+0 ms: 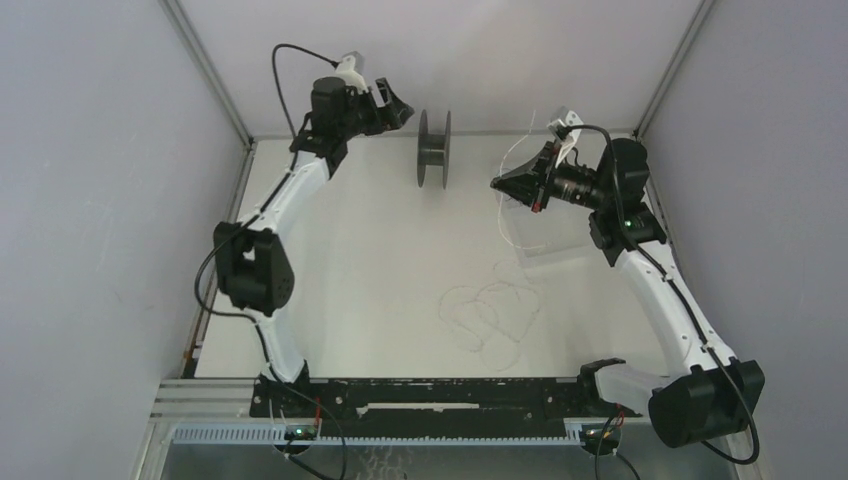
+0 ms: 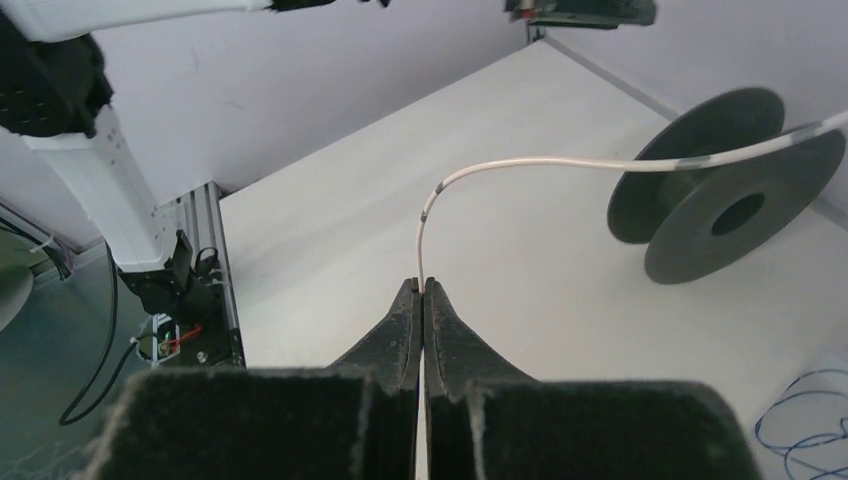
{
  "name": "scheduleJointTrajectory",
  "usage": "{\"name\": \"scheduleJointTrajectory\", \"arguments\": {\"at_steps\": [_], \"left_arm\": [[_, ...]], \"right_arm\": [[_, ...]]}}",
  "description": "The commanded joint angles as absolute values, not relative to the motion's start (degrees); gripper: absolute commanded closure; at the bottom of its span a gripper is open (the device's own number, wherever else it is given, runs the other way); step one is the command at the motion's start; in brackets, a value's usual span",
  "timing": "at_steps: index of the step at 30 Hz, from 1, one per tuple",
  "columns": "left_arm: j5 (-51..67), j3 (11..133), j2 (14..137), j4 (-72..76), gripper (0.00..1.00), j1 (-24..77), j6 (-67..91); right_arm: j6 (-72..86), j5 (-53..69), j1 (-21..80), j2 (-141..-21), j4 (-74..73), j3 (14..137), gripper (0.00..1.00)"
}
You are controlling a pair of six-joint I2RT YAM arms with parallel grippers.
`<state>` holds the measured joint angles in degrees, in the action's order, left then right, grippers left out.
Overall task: Wrap the cables
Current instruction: Pick up the cable reel from the center of the board.
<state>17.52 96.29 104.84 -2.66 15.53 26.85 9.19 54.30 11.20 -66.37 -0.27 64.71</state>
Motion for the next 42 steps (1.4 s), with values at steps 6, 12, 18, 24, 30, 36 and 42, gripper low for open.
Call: {"name": "scheduleJointTrajectory", "arguments": {"at_steps": [6,12,18,24,30,36,42], "left_arm": [[7.3,117.6,121.3,-13.3,0.13,17.9,13.3],[5.5,121.7,125.4,-12.6,0.15,20.0,9.5],[1.3,124.5,128.7,-11.2,0.22,21.1,8.0],[0.0,129.4,133.1,-10.7,0.3,21.6,7.7],[-2.1,131.6,135.5,-9.1,0.39,22.2,7.9],[-2.6,133.4,137.7,-8.6,0.48,22.9,8.6],[-3.2,134.7,139.6,-7.7,0.57,23.5,8.6]], "right_arm": [[6.0,53.8,9.3,-67.3,-0.8,61.5,1.0],[6.3,54.5,7.8,-68.8,0.4,59.8,1.0],[5.8,55.6,6.9,-69.4,0.4,59.2,1.0],[4.8,55.9,6.2,-69.6,0.0,58.9,1.0],[4.5,55.9,5.1,-70.4,-0.2,58.7,1.0],[4.3,56.1,4.7,-70.8,-0.4,58.7,1.0],[4.1,56.0,4.5,-71.1,-0.7,58.7,1.0]]}}
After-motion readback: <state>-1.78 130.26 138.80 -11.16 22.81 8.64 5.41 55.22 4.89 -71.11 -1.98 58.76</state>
